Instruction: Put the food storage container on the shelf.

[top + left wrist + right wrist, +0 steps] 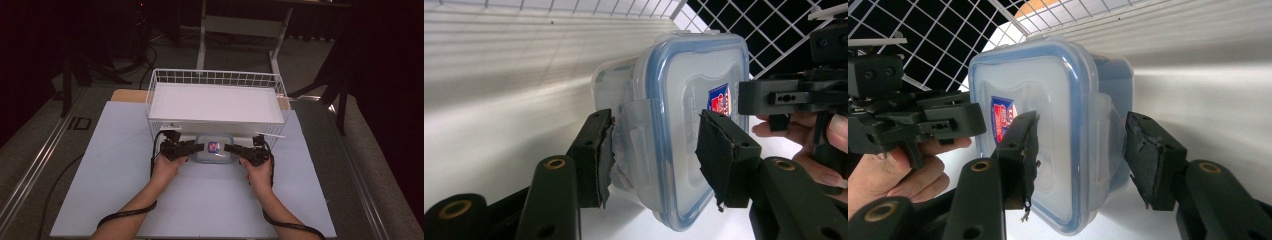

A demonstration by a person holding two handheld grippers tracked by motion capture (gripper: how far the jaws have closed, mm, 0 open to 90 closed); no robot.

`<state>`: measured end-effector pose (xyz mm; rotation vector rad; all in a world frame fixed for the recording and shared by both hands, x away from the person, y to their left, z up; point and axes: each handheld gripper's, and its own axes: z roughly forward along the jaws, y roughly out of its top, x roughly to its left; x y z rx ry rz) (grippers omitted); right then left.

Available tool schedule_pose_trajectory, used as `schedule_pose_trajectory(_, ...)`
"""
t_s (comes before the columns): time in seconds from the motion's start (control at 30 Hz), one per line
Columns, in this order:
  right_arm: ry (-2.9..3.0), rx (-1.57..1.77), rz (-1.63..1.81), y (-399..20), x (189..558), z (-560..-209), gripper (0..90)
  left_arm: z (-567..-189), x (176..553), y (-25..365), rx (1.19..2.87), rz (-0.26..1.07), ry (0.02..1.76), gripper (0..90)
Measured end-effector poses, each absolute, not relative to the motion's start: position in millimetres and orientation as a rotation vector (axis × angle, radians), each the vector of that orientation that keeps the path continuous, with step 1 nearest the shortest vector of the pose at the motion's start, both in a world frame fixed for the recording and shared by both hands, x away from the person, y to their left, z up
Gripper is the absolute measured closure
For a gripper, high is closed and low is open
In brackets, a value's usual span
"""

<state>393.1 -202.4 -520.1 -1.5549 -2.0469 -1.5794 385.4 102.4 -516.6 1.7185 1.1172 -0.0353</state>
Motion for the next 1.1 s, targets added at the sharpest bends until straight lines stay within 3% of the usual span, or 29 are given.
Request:
schedule_pose_trajectory(0.2, -2.106, -1.566, -1.569, -200, 396, -517, 45.4, -521, 391, 104, 1.696, -0.04, 1.119, 49.2)
schedule_pose_trajectory(0.33, -2.148, -1.567, -1.565, -195, 398, -519, 40.5, -523, 391, 97, 1.72, 0.022, 1.11, 40.5)
schedule_pose_trajectory(0.8, -2.255, -1.618, -1.575, -193, 399, -510, 41.1, -521, 388, 96, 1.725, 0.088, 1.138, 36.4)
schedule_pose_trajectory(1.0, -2.355, -1.589, -1.594, -194, 389, -503, 38.8, -517, 374, 105, 1.701, 0.099, 1.039, 26.3)
schedule_pose_trajectory(1.1, -2.417, -1.574, -1.589, -196, 377, -498, 38.9, -514, 364, 107, 1.714, 0.137, 0.986, 15.1)
